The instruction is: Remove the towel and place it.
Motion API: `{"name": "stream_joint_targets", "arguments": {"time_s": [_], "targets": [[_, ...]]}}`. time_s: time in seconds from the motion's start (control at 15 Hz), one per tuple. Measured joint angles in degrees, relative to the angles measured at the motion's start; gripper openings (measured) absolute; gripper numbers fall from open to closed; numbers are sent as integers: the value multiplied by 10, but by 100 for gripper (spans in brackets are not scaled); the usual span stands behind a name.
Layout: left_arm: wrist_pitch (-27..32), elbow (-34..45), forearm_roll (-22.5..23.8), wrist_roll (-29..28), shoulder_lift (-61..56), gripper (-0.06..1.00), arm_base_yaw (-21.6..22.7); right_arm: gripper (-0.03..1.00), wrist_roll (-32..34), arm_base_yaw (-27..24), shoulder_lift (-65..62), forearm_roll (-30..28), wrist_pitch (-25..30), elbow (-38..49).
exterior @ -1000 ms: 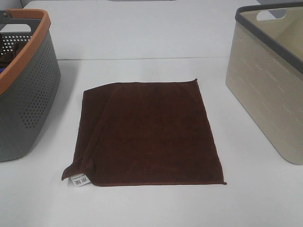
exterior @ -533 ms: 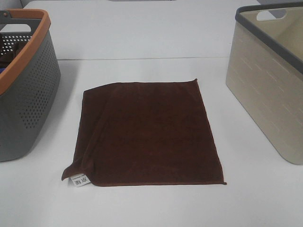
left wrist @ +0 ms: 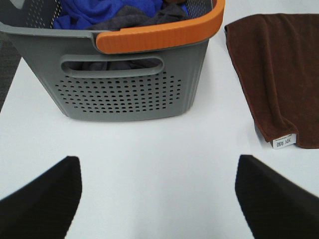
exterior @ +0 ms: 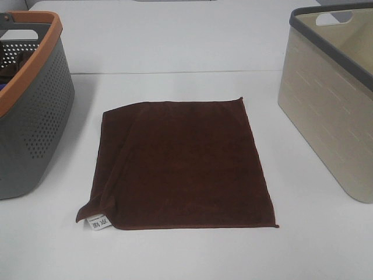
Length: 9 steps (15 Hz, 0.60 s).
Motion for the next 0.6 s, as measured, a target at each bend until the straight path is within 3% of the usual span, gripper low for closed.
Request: {"name": "stream_joint_targets", "arguments": {"time_s": [0.6], "targets": [[0, 0, 1, 1, -56, 80, 2, 55, 1, -7, 0, 0, 0, 0]]}}
